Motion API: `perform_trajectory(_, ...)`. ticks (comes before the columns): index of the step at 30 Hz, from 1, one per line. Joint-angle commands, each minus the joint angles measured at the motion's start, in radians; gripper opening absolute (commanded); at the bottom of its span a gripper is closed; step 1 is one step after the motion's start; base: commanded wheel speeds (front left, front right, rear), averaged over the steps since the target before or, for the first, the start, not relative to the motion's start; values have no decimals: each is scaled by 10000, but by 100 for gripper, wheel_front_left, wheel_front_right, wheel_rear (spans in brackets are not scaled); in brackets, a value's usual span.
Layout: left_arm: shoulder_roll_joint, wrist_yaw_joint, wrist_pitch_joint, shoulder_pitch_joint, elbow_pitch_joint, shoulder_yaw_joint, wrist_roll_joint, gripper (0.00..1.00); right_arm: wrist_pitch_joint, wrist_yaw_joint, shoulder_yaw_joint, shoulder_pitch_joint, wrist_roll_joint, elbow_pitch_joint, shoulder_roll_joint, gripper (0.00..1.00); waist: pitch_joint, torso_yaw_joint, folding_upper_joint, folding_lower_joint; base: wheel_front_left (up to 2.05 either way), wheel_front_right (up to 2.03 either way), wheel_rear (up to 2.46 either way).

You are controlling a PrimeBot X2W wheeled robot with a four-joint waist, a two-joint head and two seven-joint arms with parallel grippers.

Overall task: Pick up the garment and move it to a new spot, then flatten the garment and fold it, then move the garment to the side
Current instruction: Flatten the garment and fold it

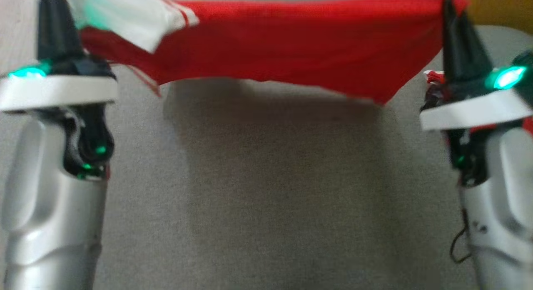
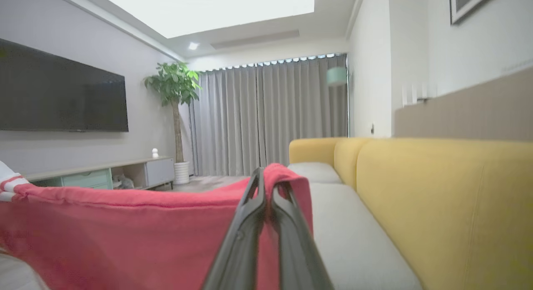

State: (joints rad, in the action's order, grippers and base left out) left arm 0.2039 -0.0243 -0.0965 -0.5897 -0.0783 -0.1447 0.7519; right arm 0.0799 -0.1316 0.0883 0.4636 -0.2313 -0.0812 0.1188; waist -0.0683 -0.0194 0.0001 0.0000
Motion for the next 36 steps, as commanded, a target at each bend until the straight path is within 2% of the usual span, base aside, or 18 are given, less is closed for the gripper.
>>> perform_trajectory(1, 367, -164, 39, -664, 835, 568, 77, 0, -153, 9, 184, 700, 6, 729, 212, 0, 99, -51, -1, 0, 0, 0, 0)
perform_trajectory(4, 350, -514, 62, -694, 1862, 828, 140, 0, -389, 9, 157, 953, -7, 1485, 513, 0, 193, -110, -1, 0, 0, 0, 0)
perform_trajectory(7, 423, -659, 171, -600, 2636, 907, 134, 0, -583, 9, 31, 986, -10, 2088, 631, 0, 206, -141, -1, 0, 0, 0, 0)
perform_trajectory(14, 597, -1320, 838, -338, 5126, 1212, 301, 0, -1675, 9, -517, 581, 81, 4137, 635, 0, 41, -122, -1, 0, 0, 0, 0)
perform_trajectory(17, 853, -1367, 1275, -540, 5102, 1128, 290, 0, -2070, 9, -643, 566, 182, 4618, 588, 0, -232, -42, -1, 0, 0, 0, 0)
perform_trajectory(20, 999, -1279, 1554, -1053, 4302, 1066, 403, 0, -2364, 9, -736, 787, 230, 4585, 562, 0, -617, 32, -1, 0, 0, 0, 0)
perform_trajectory(23, 1419, -954, 1647, -1921, 2836, 966, 166, 0, -2434, 9, -627, 1357, 177, 3947, 722, 0, -1164, 34, -1, 0, 0, 0, 0)
perform_trajectory(28, 2392, -74, 1553, -3922, -285, 380, -874, 0, -1999, 9, -74, 3360, -98, 1443, 1115, 0, -2245, -45, -1, 0, 0, 0, 0)
perform_trajectory(31, 2464, 281, 1174, -5567, -2131, 205, -1192, 0, -1637, 9, 179, 5067, -225, -459, 1202, 0, -2799, 30, -1, 0, 0, 0, 0)
perform_trajectory(36, 2265, 574, 122, -7980, -4502, 165, -1494, 0, -864, 9, -185, 7898, -152, -3519, 746, 0, -3372, 185, -1, 0, 0, 0, 0)
